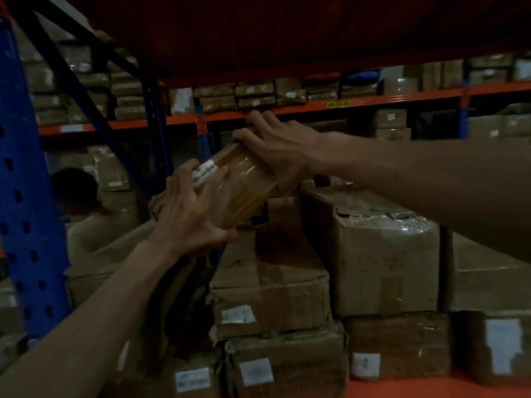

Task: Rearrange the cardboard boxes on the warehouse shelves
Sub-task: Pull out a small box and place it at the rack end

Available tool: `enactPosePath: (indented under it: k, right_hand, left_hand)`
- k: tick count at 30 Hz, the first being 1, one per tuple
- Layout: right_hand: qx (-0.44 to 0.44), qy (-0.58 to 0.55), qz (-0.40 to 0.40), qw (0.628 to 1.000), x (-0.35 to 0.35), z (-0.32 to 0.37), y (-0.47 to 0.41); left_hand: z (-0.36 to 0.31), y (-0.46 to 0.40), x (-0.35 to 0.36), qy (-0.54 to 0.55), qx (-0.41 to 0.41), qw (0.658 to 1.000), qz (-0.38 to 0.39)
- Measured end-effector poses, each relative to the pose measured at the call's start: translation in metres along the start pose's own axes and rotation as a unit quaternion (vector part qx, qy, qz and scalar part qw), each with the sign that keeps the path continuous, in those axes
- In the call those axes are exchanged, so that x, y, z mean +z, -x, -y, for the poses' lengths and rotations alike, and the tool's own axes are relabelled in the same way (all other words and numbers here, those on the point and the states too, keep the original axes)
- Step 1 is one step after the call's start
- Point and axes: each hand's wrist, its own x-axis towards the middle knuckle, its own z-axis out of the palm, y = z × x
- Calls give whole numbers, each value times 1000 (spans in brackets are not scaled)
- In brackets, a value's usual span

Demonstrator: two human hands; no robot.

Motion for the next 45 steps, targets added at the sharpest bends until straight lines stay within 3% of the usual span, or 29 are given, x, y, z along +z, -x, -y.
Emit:
enactPosePath:
  k: [3,9,15,17,19,22,25,27,31,36,41,43,45]
  right_hand:
    - [74,-37,-12,996,29,15,32]
    - [176,-115,73,975,124,76,115]
    - [168,-109,66,977,117,70,113]
    - [175,-161,69,969,107,72,115]
    - [182,-180,51,965,97,73,112]
    - [174,-138,7,975,80,84,83]
    - [107,-139,-28,984,56,105,35]
    - [45,-152,-41,987,40,130,-2]
    - [-69,-153,7,986,19,197,-75]
    - [-183,-189,102,959,9,270,-143]
    - [-196,-142,165,956,23,302,-157]
    - [-188,-92,147,967,22,299,-150]
    - [-164,-87,130,974,25,292,-145]
  left_hand:
    - [-2,2,21,-37,73,996,38]
    - [-16,26,85,-74,223,957,168]
    - [-14,28,73,-20,199,945,260]
    - [-18,36,60,24,164,951,261]
    - [-14,55,51,59,105,972,203]
    - [16,90,38,70,-103,991,55]
    - [54,124,17,49,-322,945,-28]
    - [73,148,5,29,-390,920,-30]
    - [79,187,0,90,-432,897,-1]
    - [68,200,20,134,-459,878,-7]
    - [64,208,30,171,-469,861,-99]
    - [58,212,33,169,-500,847,-63]
    - [44,208,36,106,-514,850,30]
